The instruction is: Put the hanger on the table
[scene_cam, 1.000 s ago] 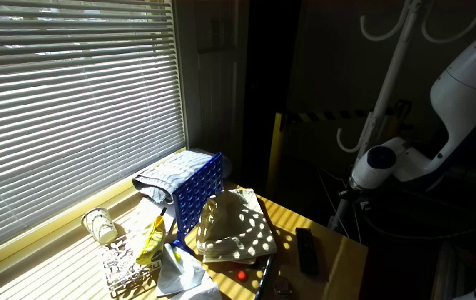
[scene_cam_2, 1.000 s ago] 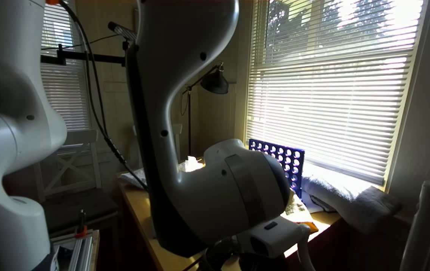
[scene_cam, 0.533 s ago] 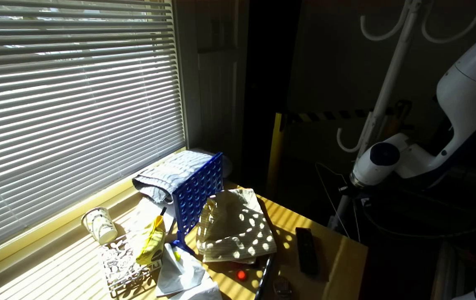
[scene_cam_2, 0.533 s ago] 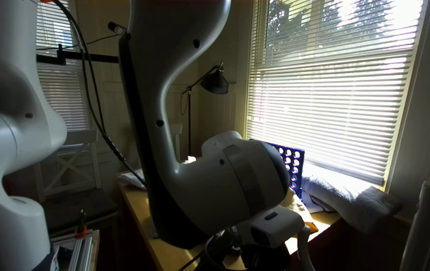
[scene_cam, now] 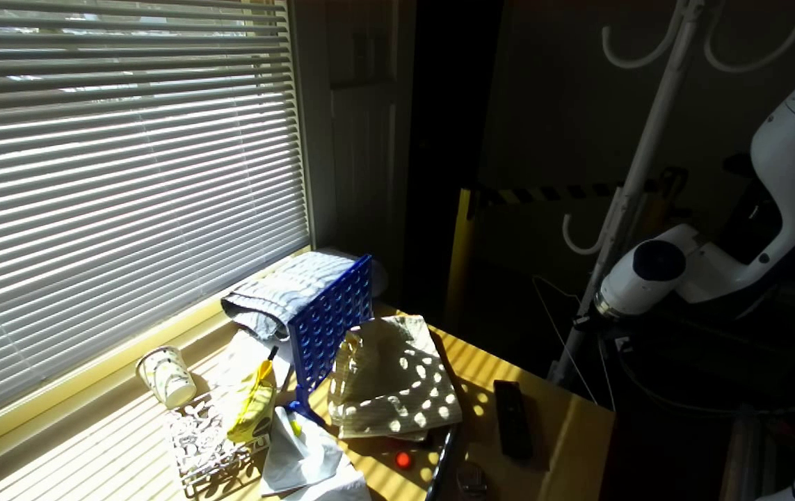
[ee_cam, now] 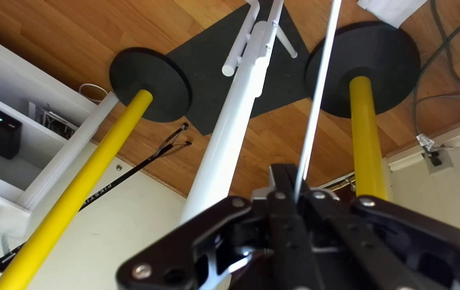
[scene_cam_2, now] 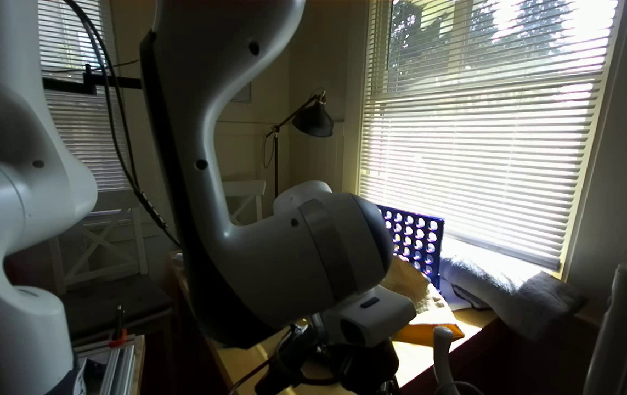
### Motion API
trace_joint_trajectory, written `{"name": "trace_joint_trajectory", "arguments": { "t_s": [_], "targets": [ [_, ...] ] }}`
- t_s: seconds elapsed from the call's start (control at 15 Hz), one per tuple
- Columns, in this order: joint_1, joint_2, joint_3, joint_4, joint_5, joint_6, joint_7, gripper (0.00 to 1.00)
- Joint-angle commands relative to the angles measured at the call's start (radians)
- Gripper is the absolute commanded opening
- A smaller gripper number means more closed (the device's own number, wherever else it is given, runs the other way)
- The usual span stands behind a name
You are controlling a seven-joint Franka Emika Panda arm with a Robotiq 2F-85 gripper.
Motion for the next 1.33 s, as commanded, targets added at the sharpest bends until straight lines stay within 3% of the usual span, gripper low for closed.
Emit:
{"name": "trace_joint_trajectory", "arguments": {
  "t_s": [0.0,0.53,0.6,1.27],
  "targets": [
    [-0.001,-0.092,-0.001,-0.072,-0.018,0.015,-0.006,0.01],
    [0.001,-0.231,0.002,-0.159,0.002,0.019,-0.051,0.01],
    [0.001,-0.187,0.002,-0.116,-0.004,0.027,-0.053,0.01],
    [0.015,-0.188,0.011,-0.115,0.014,0.101,-0.166,0.01]
  ]
}}
